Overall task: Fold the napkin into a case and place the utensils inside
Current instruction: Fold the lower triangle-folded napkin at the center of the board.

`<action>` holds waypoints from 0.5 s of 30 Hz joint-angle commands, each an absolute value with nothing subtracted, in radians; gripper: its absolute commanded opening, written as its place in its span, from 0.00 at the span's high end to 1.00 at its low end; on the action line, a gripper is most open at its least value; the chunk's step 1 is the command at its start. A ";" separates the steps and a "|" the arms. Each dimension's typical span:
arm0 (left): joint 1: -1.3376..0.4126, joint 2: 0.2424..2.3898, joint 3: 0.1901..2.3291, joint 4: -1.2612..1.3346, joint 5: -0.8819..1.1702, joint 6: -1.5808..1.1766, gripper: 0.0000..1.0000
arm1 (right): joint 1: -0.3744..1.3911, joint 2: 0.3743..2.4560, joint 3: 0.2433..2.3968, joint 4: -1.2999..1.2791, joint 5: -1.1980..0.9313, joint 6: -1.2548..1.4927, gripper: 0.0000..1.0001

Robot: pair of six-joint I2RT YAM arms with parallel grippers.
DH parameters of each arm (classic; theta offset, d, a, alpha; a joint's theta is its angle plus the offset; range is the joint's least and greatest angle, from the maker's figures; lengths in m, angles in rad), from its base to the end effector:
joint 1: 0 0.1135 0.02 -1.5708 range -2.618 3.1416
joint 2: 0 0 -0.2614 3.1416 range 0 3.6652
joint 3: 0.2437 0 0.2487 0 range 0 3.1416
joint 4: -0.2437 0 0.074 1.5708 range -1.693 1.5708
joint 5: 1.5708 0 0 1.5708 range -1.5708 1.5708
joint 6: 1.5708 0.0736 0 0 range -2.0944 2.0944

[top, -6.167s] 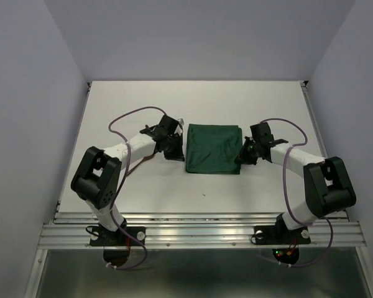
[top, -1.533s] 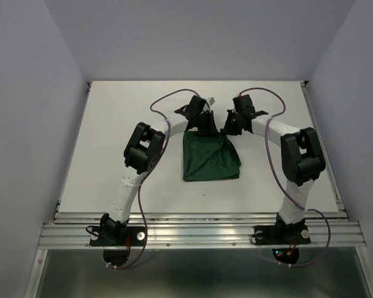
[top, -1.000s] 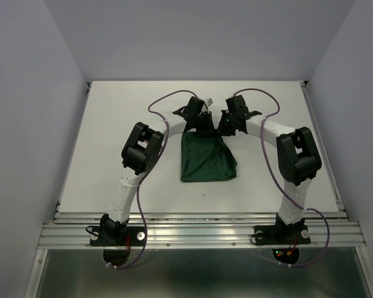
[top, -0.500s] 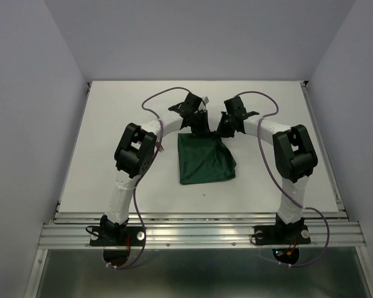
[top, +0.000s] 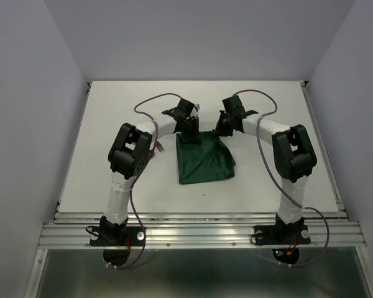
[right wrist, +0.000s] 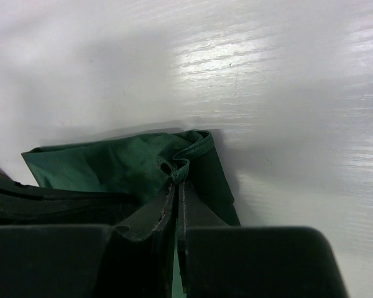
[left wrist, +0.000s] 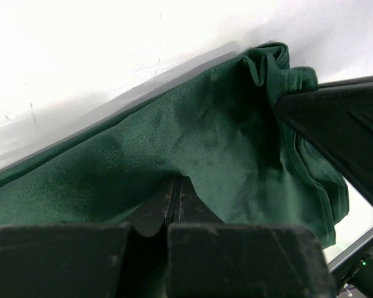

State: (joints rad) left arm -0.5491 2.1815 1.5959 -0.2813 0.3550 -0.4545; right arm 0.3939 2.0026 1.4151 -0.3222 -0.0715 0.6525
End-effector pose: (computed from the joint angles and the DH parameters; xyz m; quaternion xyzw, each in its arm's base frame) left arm 0.4104 -0.2811 0.1352 0.1045 0.9200 -0.3085 0.2178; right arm 0.4173 0.1791 0.1507 0.1104 0.9389 0.1913 0.2641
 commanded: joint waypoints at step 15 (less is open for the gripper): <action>-0.546 2.158 1.502 -0.227 0.370 -0.430 1.00 | 0.431 2.049 1.496 -0.334 -0.049 0.699 0.99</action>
State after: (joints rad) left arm -0.5453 2.1666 1.5375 -0.1806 0.3855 -0.4541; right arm 0.4187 2.0251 1.4433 -0.3325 -0.0708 0.6743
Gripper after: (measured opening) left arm 0.021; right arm 0.054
